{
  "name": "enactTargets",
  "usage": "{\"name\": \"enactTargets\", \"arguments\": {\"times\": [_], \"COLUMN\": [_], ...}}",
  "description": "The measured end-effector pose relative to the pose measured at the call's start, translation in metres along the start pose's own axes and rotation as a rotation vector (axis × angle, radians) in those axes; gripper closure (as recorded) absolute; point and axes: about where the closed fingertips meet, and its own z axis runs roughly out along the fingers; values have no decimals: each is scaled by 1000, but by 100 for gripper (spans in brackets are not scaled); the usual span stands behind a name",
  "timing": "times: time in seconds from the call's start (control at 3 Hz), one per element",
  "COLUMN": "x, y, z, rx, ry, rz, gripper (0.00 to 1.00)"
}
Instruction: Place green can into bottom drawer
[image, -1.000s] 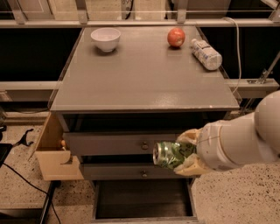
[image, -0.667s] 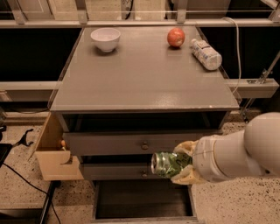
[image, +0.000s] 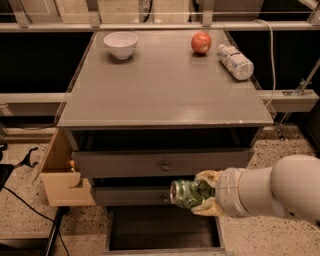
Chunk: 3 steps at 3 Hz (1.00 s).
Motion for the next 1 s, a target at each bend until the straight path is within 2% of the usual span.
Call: {"name": "enactTargets", "arguments": {"times": [0.33,1.0], "x": [-3,45], "y": [2,-14], "z": [-2,44], "rx": [2,24], "ry": [11,77], "rz": [-13,-42], "gripper": [100,100]}}
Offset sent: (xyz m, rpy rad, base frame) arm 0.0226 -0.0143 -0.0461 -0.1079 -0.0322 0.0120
